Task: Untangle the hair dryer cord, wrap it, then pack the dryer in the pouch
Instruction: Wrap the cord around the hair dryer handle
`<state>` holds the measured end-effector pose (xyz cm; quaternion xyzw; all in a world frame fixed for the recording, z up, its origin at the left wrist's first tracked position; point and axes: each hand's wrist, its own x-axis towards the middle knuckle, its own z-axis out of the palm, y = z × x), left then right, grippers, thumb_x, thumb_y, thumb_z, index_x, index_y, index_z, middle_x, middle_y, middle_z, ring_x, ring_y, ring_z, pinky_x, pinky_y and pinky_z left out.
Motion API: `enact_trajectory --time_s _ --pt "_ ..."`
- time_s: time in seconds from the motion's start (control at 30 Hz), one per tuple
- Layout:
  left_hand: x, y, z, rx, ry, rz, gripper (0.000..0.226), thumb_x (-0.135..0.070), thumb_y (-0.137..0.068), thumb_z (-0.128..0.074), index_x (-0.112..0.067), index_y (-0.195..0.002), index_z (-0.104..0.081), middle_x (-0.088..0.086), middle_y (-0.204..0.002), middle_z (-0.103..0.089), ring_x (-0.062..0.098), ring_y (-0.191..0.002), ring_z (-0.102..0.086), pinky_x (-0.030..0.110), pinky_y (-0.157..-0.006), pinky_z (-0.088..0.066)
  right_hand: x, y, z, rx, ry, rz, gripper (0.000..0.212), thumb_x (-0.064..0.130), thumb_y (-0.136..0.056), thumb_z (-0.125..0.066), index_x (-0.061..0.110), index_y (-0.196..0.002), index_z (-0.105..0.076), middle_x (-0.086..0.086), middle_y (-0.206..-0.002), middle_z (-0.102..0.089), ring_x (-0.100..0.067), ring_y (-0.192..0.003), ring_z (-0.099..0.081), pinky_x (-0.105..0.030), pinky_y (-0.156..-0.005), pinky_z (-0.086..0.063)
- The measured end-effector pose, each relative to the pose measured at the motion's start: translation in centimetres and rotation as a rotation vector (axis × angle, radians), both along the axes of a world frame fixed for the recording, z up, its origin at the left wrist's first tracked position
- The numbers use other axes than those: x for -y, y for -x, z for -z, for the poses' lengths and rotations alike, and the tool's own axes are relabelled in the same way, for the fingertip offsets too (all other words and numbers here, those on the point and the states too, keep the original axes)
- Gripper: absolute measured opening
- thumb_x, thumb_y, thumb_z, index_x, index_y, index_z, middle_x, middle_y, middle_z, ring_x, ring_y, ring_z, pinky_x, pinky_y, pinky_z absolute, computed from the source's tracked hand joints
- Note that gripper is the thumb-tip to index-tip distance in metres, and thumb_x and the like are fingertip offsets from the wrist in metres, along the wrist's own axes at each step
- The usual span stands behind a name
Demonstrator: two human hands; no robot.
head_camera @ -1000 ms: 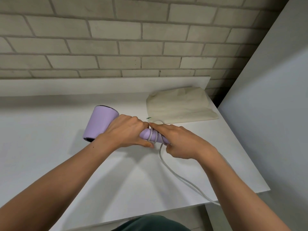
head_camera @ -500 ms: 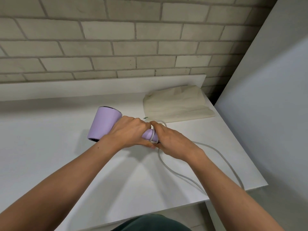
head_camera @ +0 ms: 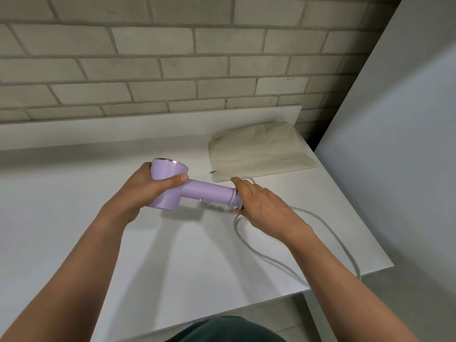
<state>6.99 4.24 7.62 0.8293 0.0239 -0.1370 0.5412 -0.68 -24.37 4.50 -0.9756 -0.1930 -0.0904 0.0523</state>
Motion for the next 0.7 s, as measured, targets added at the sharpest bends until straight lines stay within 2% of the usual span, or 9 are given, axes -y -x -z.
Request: enact_trajectory --time_s 0.03,0.1,0.17,0.23,0.3,0.37,0.43,0.5,0.7 --pt "0.1 0.1 0.2 -0.002 0.045 -0.014 0.064 -0.060 -0.062 -0.086 -0.029 -0.115 -0.070 -0.008 -0.106 -0.077 0.017 -0.102 -0.074 0.032 -0.076 -0.055 -0.1 0.1 -0.2 -0.027 0.002 0.006 0.069 0.026 -0.096 -0.071 0.006 -0.154 -0.038 -0.010 -0.124 -0.062 -0.034 -0.091 -0.064 -0.041 -0.071 -0.050" --pt "0.4 0.1 0.5 -0.005 0.102 -0.061 0.053 -0.049 -0.068 -0.090 -0.026 -0.111 -0.071 -0.004 -0.105 -0.078 0.018 -0.098 -0.074 0.032 -0.074 -0.054 -0.3 0.3 -0.9 -0.165 -0.046 0.023 0.072 0.030 -0.100 -0.066 0.011 -0.158 -0.028 -0.007 -0.134 -0.056 -0.034 -0.103 -0.062 -0.041 -0.077 -0.049" --pt "0.4 -0.1 0.7 -0.006 0.118 -0.082 0.041 -0.040 -0.076 -0.089 -0.023 -0.109 -0.073 -0.001 -0.104 -0.078 0.020 -0.096 -0.074 0.030 -0.071 -0.052 -0.3 0.3 -2.0 -0.371 -0.151 0.043 0.082 0.038 -0.098 -0.067 0.018 -0.161 -0.019 -0.002 -0.148 -0.048 -0.031 -0.123 -0.056 -0.042 -0.094 -0.049" --pt "0.4 -0.3 0.7 -0.009 0.115 -0.076 0.036 -0.037 -0.078 -0.088 -0.023 -0.107 -0.073 -0.001 -0.101 -0.078 0.021 -0.097 -0.074 0.030 -0.069 -0.052 -0.1 0.3 -3.7 -0.536 -0.235 0.071 0.092 0.052 -0.094 -0.068 0.024 -0.163 -0.015 0.003 -0.159 -0.039 -0.022 -0.139 -0.046 -0.036 -0.110 -0.041" --pt "0.1 -0.4 0.5 0.016 0.114 -0.052 0.043 -0.039 -0.071 -0.092 -0.024 -0.106 -0.073 -0.002 -0.101 -0.078 0.021 -0.096 -0.075 0.031 -0.071 -0.054 0.4 0.1 -5.1 -0.627 -0.273 0.084 0.080 0.059 -0.100 -0.055 0.030 -0.164 -0.016 0.004 -0.161 -0.040 -0.017 -0.143 -0.043 -0.030 -0.111 -0.035" --pt "-0.3 -0.5 -0.1 0.054 0.118 -0.018 0.052 -0.046 -0.062 -0.089 -0.024 -0.106 -0.073 -0.004 -0.100 -0.078 0.018 -0.093 -0.075 0.031 -0.071 -0.055 0.9 -0.2 -5.9 -0.674 -0.326 0.069 0.056 0.049 -0.108 -0.041 0.038 -0.161 -0.025 0.008 -0.156 -0.047 -0.013 -0.138 -0.046 -0.028 -0.109 -0.035" --pt "-0.7 -0.6 -0.8 0.090 0.119 0.031 0.059 -0.051 -0.056 -0.087 -0.025 -0.107 -0.072 -0.006 -0.099 -0.078 0.014 -0.087 -0.074 0.029 -0.068 -0.055 1.3 -0.4 -6.0 -0.670 -0.423 0.028 0.044 0.030 -0.111 -0.039 0.043 -0.153 -0.039 0.019 -0.151 -0.051 0.002 -0.130 -0.050 -0.023 -0.108 -0.038" --pt "-0.9 -0.8 -1.4 0.132 0.095 0.063 0.058 -0.050 -0.057 -0.087 -0.025 -0.107 -0.071 -0.007 -0.099 -0.077 0.011 -0.082 -0.073 0.028 -0.066 -0.054 1.6 -0.4 -5.7 -0.604 -0.497 0.006 0.047 0.014 -0.107 -0.041 0.040 -0.145 -0.051 0.022 -0.143 -0.056 0.014 -0.122 -0.051 -0.017 -0.102 -0.040" --pt "-1.6 -1.9 -2.7 0.236 0.009 0.197 0.057 -0.050 -0.060 -0.086 -0.027 -0.108 -0.067 -0.010 -0.100 -0.075 0.008 -0.086 -0.071 0.027 -0.068 -0.055 0.5 -0.4 -3.7 -0.205 -0.491 -0.023 0.025 0.026 -0.103 -0.063 0.034 -0.125 -0.072 0.014 -0.122 -0.069 -0.003 -0.128 -0.059 -0.032 -0.102 -0.049"
